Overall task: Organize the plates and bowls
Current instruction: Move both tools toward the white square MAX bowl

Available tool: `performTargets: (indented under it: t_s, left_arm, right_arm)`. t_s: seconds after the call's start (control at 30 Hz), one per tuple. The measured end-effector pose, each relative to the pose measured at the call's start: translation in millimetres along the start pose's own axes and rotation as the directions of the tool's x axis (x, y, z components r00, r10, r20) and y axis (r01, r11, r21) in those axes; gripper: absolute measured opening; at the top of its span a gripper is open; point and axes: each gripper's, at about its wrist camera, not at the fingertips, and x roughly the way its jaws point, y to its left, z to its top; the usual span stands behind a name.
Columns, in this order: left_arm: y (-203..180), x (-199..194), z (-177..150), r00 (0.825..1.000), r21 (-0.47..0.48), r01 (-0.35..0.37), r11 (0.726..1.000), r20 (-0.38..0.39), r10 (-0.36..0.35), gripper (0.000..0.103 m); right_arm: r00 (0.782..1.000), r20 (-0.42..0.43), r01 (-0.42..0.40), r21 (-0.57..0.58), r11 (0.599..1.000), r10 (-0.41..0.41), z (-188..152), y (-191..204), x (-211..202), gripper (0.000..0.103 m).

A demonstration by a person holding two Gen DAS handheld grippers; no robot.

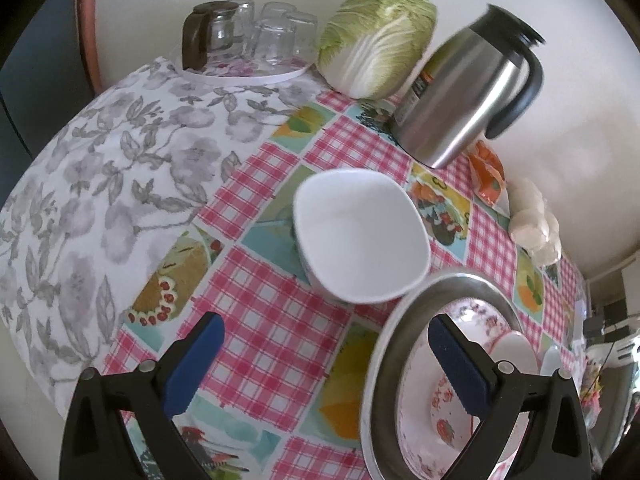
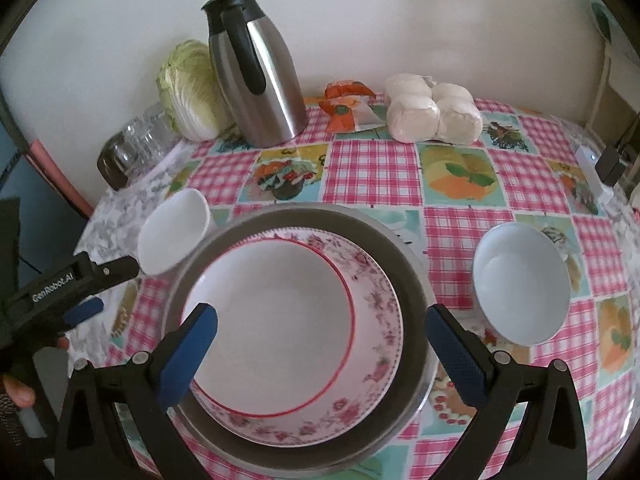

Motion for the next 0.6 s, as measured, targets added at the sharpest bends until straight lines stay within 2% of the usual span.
performTargets:
  t_s: [0.3, 0.6]
  left_arm:
    - [31.6, 11.9, 16.5, 0.998, -0.098, 0.054, 0.994, -0.03, -0.057, 0.103]
    - [46.4, 18.6, 26.9, 0.994, -0.17, 0.098, 0.981, -0.032, -0.104, 0.103]
  right_arm:
    - [0.996, 0.002, -0.091, 0.05, 0.995, 0.091, 26.1, 17.3, -6.8, 0.103]
    - [1.0, -0.007, -0.003, -0.062, 0.998, 0.003, 77.9, 61.1, -17.7, 0.103]
